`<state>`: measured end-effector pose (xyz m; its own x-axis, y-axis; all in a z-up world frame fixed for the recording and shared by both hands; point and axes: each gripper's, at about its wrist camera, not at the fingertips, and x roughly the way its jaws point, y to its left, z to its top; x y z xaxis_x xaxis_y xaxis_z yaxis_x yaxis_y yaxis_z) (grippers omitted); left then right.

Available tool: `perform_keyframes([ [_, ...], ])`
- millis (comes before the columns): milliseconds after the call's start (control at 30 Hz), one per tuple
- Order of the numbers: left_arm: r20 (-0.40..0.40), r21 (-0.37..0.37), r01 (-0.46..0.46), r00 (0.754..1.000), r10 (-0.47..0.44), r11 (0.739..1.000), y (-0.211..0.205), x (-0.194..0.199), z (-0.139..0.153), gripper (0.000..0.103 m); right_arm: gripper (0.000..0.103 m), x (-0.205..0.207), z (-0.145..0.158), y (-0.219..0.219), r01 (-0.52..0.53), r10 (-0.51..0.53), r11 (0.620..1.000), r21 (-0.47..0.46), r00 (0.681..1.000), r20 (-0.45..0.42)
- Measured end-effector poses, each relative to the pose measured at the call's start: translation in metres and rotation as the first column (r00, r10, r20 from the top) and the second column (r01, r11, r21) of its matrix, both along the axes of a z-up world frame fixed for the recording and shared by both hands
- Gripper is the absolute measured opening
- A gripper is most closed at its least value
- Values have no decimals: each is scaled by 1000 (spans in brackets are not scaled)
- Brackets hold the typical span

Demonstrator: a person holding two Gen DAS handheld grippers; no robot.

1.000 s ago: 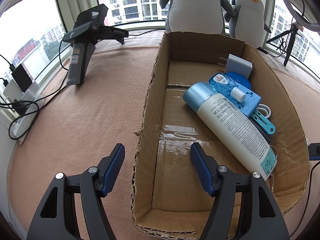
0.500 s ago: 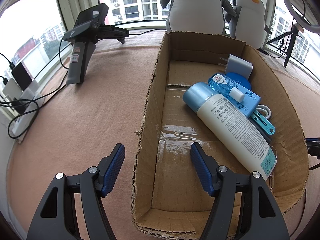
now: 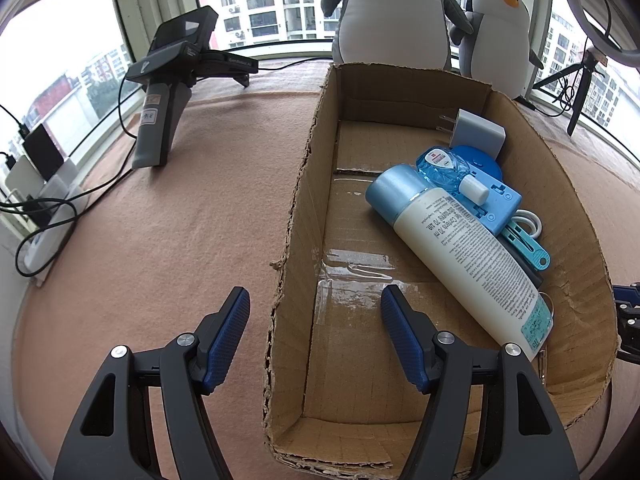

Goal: Organize rigid objects
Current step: 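Move the right gripper to the white patterned lighter and grasp it, then carry the lighter into the box and open the right gripper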

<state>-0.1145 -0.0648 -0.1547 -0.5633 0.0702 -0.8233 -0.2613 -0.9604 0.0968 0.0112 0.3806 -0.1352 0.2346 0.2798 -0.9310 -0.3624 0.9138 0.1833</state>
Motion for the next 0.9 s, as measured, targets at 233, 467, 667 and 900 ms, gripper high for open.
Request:
perform_keyframes([
  [233,0,0,1,1000,-1,1000,0,0,0,69,21,9,-1,4,3,-3,1000,7,1000,16],
  [467,0,1,2,1000,-2,1000,0,0,0,69,21,20,2,3,38,-40,998,44,999,32],
  [667,0,1,3,1000,-3,1000,0,0,0,69,21,26,5,-1,78,-82,995,69,996,44],
  [900,-1,0,4,1000,-4,1000,0,0,0,69,21,33,33,3,66,-75,995,75,989,125],
])
